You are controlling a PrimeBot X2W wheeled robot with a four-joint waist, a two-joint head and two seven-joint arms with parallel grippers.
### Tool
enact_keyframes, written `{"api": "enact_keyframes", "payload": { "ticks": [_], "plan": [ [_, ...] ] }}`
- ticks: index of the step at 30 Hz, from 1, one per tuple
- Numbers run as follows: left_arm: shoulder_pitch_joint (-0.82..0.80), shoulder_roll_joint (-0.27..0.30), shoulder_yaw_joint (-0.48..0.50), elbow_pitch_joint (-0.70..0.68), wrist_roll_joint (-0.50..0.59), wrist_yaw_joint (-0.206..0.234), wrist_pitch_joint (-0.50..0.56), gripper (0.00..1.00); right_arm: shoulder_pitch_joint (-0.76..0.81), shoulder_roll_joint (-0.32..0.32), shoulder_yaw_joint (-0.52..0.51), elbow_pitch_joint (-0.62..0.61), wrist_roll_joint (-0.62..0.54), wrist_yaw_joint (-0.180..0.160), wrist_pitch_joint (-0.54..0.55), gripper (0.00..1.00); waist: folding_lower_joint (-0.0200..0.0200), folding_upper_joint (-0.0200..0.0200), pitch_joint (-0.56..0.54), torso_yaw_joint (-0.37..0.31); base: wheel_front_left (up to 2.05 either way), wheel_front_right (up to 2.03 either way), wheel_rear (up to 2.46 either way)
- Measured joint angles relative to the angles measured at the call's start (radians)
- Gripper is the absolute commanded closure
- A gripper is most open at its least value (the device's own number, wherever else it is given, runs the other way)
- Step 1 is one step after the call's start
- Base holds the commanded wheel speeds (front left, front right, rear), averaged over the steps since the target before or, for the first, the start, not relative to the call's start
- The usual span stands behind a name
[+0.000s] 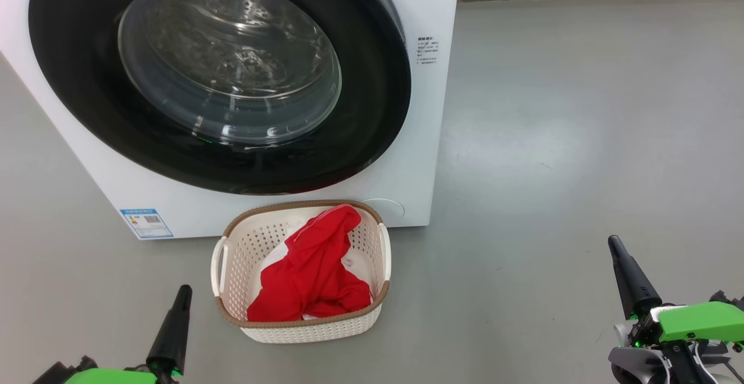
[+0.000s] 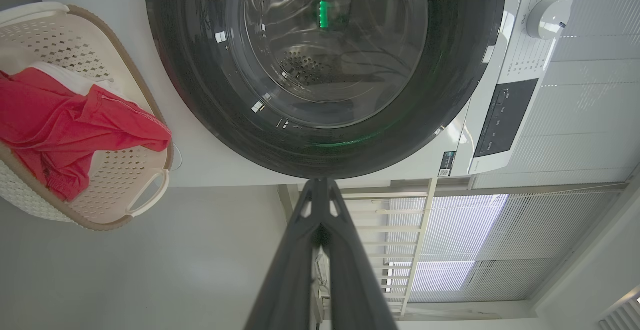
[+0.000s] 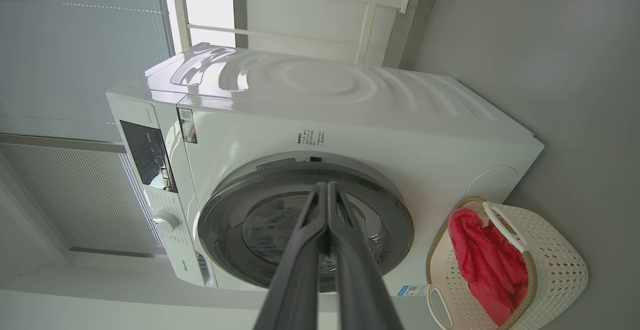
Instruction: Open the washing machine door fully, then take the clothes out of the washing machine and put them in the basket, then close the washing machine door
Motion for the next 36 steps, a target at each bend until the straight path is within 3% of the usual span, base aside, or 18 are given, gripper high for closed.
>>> {"api": "enact_keyframes", "payload": {
  "ticks": [36],
  "plan": [
    [0.000, 0.000, 0.000, 0.000, 0.000, 0.000, 0.000, 1.00, 0.000, 0.000, -0.001, 0.000, 0.000, 0.000, 0.000, 1.00, 0.0000, 0.0000, 0.000, 0.000, 0.00, 0.00, 0.00]
  ]
}}
